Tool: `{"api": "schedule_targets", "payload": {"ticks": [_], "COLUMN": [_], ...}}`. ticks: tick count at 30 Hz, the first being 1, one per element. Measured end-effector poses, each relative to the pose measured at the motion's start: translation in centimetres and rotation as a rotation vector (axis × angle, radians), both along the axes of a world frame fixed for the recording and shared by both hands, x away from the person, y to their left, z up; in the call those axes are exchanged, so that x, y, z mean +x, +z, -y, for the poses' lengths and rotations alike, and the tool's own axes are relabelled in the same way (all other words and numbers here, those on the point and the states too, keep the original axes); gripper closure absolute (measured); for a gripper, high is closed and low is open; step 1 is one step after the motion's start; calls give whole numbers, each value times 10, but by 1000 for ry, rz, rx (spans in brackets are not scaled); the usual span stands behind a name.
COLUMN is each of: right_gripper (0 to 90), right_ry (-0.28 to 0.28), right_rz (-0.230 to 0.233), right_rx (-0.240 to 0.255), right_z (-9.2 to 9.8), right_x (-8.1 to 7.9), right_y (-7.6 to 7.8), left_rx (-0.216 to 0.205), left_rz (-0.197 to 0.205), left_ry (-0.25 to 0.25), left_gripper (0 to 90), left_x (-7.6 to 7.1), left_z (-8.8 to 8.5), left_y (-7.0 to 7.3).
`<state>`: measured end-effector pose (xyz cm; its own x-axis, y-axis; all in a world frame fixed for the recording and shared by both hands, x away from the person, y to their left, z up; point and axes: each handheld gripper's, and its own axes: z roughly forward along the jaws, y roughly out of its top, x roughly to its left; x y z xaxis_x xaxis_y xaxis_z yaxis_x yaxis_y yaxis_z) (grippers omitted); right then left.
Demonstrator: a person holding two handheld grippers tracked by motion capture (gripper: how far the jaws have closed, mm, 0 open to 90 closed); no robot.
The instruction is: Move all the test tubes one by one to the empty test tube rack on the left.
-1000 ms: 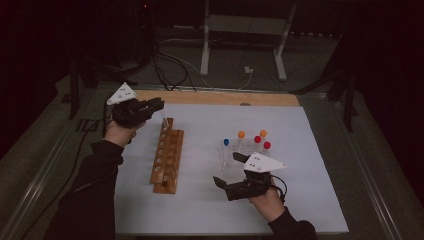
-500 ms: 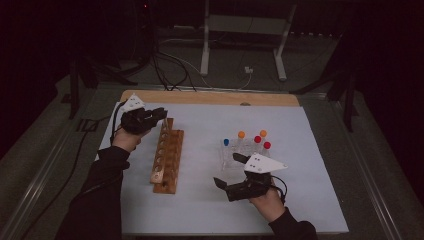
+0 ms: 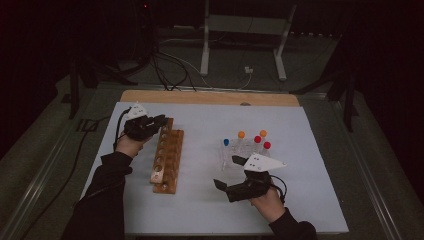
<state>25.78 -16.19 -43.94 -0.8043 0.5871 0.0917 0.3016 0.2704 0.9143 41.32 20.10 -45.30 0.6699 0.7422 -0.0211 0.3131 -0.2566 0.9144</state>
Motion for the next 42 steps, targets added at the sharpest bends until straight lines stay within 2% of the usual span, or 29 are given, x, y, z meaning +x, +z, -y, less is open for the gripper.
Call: {"api": "schedule_targets", "payload": {"ticks": [5, 11, 15, 18, 20, 21, 22, 23, 24, 25, 27, 29, 33, 36, 37, 39, 42], "right_gripper": [36, 39, 43, 47, 60, 60, 63, 88, 127, 148, 166, 212, 332, 433, 444, 501, 537], "right_ry": [3, 13, 10, -19, -48, -63, -77, -86, -103, -125, -154, -183, -212, -223, -232, -253, -282], "right_rz": [-5, -27, -30, -25, -20, -14, -9, -4, 5, 10, 8, -26, -94, -136, -141, -150, -160], "right_rx": [-3, 7, 3, -2, -10, -17, -21, -31, -43, -40, -44, -82, -131, -152, -167, -199, -237], "right_z": [0, 1, 0, -1, -1, -1, -1, 0, 0, 2, 3, 4, 5, 2, 0, -4, -9], "right_x": [0, 0, 0, 1, 2, 3, 4, 5, 6, 8, 13, 22, 41, 52, 55, 59, 67], "right_y": [1, 3, 3, 4, 5, 5, 6, 8, 9, 10, 10, 8, 2, -2, -3, -4, -7], "left_rx": [-21, -13, -16, -13, -21, -19, -46, -64, -72, -89, -92, -93, -117, -126, -118, -127, -132], "left_rz": [-3, 10, -9, -24, -25, -16, -13, -7, 0, -5, 6, 4, 8, 5, 10, 5, 16], "left_ry": [0, 14, 7, 0, -22, -10, -25, -36, -32, -49, -68, -85, -129, -168, -174, -189, -200], "left_gripper": [775, 774, 771, 758, 683, 601, 538, 513, 441, 354, 271, 169, 96, 95, 95, 95, 95], "left_x": [0, 0, 1, 2, 0, -2, -5, -8, -12, -16, -27, -36, -57, -73, -77, -84, -92], "left_z": [-2, -4, -4, -4, -5, -5, -6, -7, -8, -8, -8, -7, -7, -6, -6, -5, -6], "left_y": [-2, -6, -4, -2, 0, 3, 6, 11, 15, 19, 26, 30, 35, 36, 37, 36, 35]}}
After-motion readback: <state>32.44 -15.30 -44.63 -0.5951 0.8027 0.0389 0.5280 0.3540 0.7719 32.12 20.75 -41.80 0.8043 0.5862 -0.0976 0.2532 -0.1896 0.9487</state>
